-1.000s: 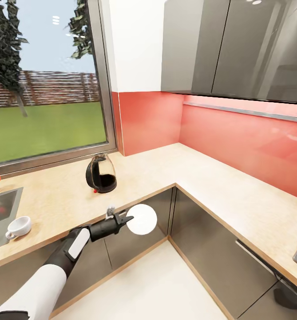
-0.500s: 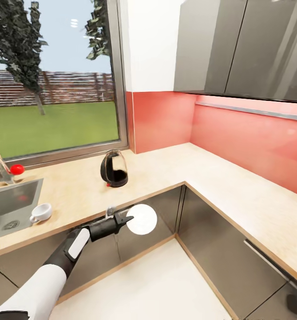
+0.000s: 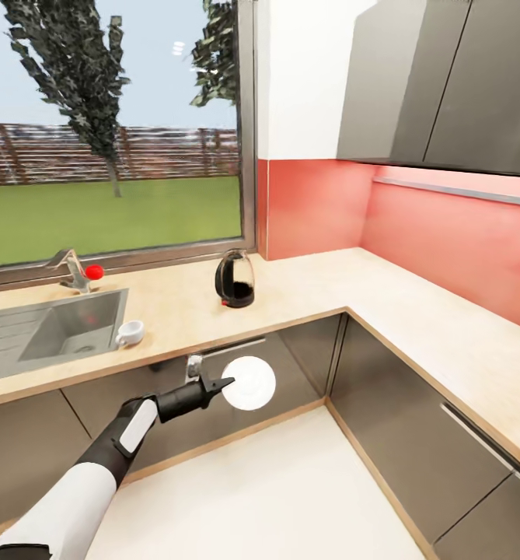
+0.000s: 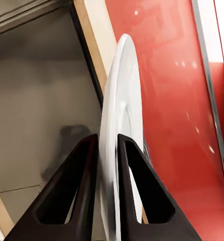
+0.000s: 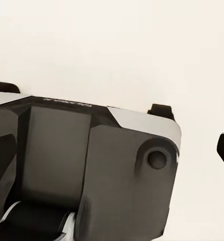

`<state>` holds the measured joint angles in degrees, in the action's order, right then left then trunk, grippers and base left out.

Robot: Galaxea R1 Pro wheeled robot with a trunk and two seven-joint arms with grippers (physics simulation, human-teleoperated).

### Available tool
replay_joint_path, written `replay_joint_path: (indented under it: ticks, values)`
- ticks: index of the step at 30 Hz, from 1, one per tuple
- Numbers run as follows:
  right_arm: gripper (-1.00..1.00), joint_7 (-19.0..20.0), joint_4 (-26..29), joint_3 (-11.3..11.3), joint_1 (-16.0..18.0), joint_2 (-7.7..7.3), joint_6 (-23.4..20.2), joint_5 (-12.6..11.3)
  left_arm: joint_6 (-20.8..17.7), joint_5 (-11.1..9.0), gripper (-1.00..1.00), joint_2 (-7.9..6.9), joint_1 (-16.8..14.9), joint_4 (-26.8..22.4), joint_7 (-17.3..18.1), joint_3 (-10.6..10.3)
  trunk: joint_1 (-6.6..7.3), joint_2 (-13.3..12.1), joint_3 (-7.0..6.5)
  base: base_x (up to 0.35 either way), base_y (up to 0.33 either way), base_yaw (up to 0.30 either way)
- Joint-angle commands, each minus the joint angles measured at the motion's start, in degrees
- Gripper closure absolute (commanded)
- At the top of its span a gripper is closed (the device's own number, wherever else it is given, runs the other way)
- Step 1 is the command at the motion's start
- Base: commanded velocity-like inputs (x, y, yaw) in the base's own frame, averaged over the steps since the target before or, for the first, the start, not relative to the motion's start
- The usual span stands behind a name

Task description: Set up a coffee station on the kitchen countertop: keep the coffee maker on the countertop, move the bottle of coffee from the kitchen shelf to the counter next to the coffee maker, place a paper coffee filter on top of the coffee maker, put the saucer next to the coffee maker with the coffee cup on the saucer, and place the electric kettle next to the coffee maker.

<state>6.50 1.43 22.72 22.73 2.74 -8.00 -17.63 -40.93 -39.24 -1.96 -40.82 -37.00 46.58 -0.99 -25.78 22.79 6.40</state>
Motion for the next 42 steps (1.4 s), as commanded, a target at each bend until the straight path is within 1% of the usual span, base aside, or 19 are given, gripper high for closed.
replay_joint_path:
  ticks: [1, 8, 15, 17, 18, 19, 22, 24, 26, 29, 31, 32, 33, 34, 35, 36, 37, 39, 42]
  values:
    - [-1.00, 0.09, 0.06, 0.48, 0.03, 0.02, -0.27, -0.56, -0.25, -0.22, 1.00, -0.06, -0.05, 0.00, -0.09, -0.07, 0.00, 0.13, 0.12, -0.308, -0.170, 0.003]
    - [-1.00, 0.03, 0.06, 0.46, 0.04, -0.01, -0.27, -0.56, -0.14, -0.20, 1.00, -0.15, -0.05, 0.16, -0.04, -0.07, 0.00, 0.13, 0.12, -0.081, -0.046, 0.010]
    - [-1.00, -0.28, 0.06, 0.41, 0.04, -0.02, -0.27, -0.56, -0.14, 0.02, 1.00, -0.84, 0.10, 0.86, -0.07, 0.04, 0.00, 0.13, 0.12, -0.002, -0.001, 0.224]
    - [-1.00, -0.32, 0.06, 0.40, 0.04, -0.02, -0.27, -0.56, 0.22, 0.41, 1.00, -2.16, 1.55, 1.80, -0.20, 0.23, 0.00, 0.13, 0.12, 0.000, 0.000, 0.273]
    - [-1.00, -0.33, 0.06, 0.40, 0.04, -0.02, -0.27, -0.55, 0.45, 0.66, 1.00, -3.40, 2.80, 2.18, -0.22, 0.26, 0.00, 0.13, 0.12, 0.000, 0.000, 0.275]
    - [-1.00, -0.34, 0.06, 0.40, 0.04, -0.02, -0.27, -0.54, 0.98, 0.95, 1.00, -5.49, 4.72, 2.53, -0.26, 0.20, 0.00, 0.13, 0.12, 0.000, 0.000, 0.276]
    - [-1.00, -0.34, 0.03, 0.40, 0.04, -0.05, -0.27, -0.49, 4.07, 1.98, 1.00, -8.76, 8.49, 3.27, -0.54, 0.23, 0.00, 0.13, 0.12, 0.000, 0.000, 0.277]
    - [-1.00, -0.35, 0.00, 0.40, 0.04, -0.08, -0.30, -0.45, 6.62, 4.32, 1.00, -10.72, 11.36, 4.17, -1.40, 0.21, 0.00, 0.13, 0.12, 0.000, 0.000, 0.277]
    - [-1.00, -0.35, -0.01, 0.40, 0.04, -0.13, -0.28, -0.41, 8.11, 7.82, 1.00, -12.44, 14.23, 5.50, -2.18, 0.15, 0.00, 0.13, 0.12, 0.000, 0.000, 0.277]
    - [-1.00, -0.35, -0.02, 0.35, 0.04, -0.28, -0.27, -0.40, 10.21, 13.03, 1.00, -13.64, 19.25, 8.35, -2.59, 0.15, 0.00, 0.13, 0.12, 0.000, 0.000, 0.277]
    - [-1.00, -0.35, -0.02, 0.33, 0.04, -0.34, -0.27, -0.39, 14.55, 15.81, 1.00, -13.91, 22.34, 9.89, -2.83, 0.14, 0.00, 0.13, 0.12, 0.000, 0.000, 0.277]
    - [-1.00, -0.35, -0.02, 0.32, 0.04, -0.40, -0.27, -0.42, 19.36, 17.70, 1.00, -14.01, 24.45, 11.12, -3.20, 0.15, 0.00, 0.13, 0.12, 0.000, 0.000, 0.277]
    - [-1.00, -0.39, -0.01, 0.31, 0.04, -0.43, -0.27, -0.48, 24.23, 19.34, 1.00, -14.07, 26.21, 12.87, -4.31, 0.22, 0.00, 0.13, 0.12, 0.000, 0.000, 0.277]
    - [-1.00, -0.41, 0.02, 0.31, 0.04, -0.44, -0.27, -0.51, 27.16, 20.16, 1.00, -14.09, 27.01, 14.30, -5.75, 0.24, 0.00, 0.13, 0.12, 0.000, 0.000, 0.277]
    - [-1.00, -0.43, 0.05, 0.31, 0.04, -0.45, -0.27, -0.55, 32.82, 21.23, 1.00, -14.07, 27.96, 18.01, -11.57, 0.18, 0.00, 0.13, 0.13, 0.000, 0.000, 0.277]
    - [-1.00, -0.43, 0.06, 0.31, 0.04, -0.45, -0.27, -0.60, 35.60, 21.58, 1.00, -14.02, 28.24, 20.12, -16.99, -0.02, 0.00, 0.13, 0.15, 0.000, 0.000, 0.277]
    - [-1.00, -0.43, 0.08, 0.31, 0.02, -0.40, -0.27, -0.71, 37.09, 21.83, 1.00, -13.91, 28.40, 21.14, -22.12, -0.20, 0.00, 0.13, 0.17, 0.000, 0.000, 0.277]
    - [-1.00, -0.46, 0.20, 0.20, 0.04, -0.41, -0.27, -0.87, 37.94, 24.20, 1.00, -13.73, 28.49, 21.86, -28.74, -0.31, 0.00, 0.13, 0.23, 0.000, 0.000, 0.277]
    - [-1.00, -0.47, 0.18, 0.26, 0.04, -0.25, -0.27, -0.84, 38.03, 27.58, 1.00, -13.53, 28.51, 22.12, -33.10, -0.28, 0.00, 0.13, 0.35, 0.000, 0.000, 0.269]
